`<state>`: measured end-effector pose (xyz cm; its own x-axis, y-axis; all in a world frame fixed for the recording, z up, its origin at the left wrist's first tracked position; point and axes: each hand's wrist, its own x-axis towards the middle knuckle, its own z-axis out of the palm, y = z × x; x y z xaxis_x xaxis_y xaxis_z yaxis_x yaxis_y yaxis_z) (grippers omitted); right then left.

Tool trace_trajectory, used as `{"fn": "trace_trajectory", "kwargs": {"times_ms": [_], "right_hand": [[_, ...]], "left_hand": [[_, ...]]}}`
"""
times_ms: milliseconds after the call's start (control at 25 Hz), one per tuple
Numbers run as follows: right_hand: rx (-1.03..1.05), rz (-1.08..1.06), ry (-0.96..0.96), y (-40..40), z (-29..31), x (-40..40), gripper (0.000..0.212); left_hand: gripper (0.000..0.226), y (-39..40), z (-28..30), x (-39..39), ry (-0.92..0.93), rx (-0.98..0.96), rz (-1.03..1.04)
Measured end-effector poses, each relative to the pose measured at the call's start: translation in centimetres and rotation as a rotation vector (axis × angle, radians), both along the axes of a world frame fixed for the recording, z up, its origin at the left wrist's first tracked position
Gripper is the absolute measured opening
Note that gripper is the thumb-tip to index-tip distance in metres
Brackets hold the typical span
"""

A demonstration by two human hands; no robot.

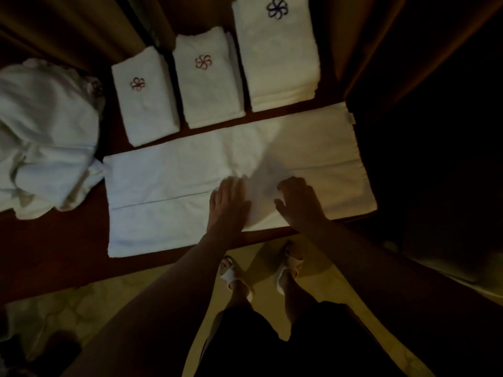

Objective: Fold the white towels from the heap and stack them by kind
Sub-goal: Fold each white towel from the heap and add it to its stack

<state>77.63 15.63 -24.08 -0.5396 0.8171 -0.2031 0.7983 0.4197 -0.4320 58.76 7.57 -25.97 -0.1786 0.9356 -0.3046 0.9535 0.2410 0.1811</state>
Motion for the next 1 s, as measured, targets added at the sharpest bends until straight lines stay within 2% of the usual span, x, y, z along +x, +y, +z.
{"fn": "trace_trajectory", "kwargs": {"times_ms": [120,240,400,560,720,800,920,1000], "right_hand": [[0.005,0.211,-0.063,-1.6,-1.9,-4.1,0.051],[0.078,0.292,-0.189,-2.7,-3.8,-5.2,0.067],[0.140,0.288,-0.252,-3.0,-5.1,-4.0,0.075],[0.169,0.289,-0.248,-2.7,-5.0,-3.4,0.079],[0.152,0.173,-0.192,-2.5,-5.2,-2.4,0.075],[0.174,0.157,-0.198,-2.5,-4.9,-2.4,0.068],[0.186,0.059,-0.221,-3.3,-4.6,-3.4,0.066],[0.167,0.028,-0.254,-4.0,-4.8,-3.9,0.072]], "left_hand": [[0.072,-1.5,-0.9,-1.5,-0.002,-0.038,0.012],[0.076,-2.6,-1.6,-2.9,0.020,-0.035,0.015],[0.084,-4.5,-2.1,-5.5,0.049,-0.117,0.227],[0.089,-6.1,-2.0,-9.1,0.067,-0.155,0.244],[0.095,-6.1,-1.8,-10.3,0.069,-0.200,0.250],[0.089,-5.4,-1.1,-9.4,0.053,-0.147,0.221],[0.075,-4.3,0.1,-6.1,0.005,0.014,0.011],[0.069,-4.0,-0.2,-3.8,-0.030,-0.015,-0.102]]}}
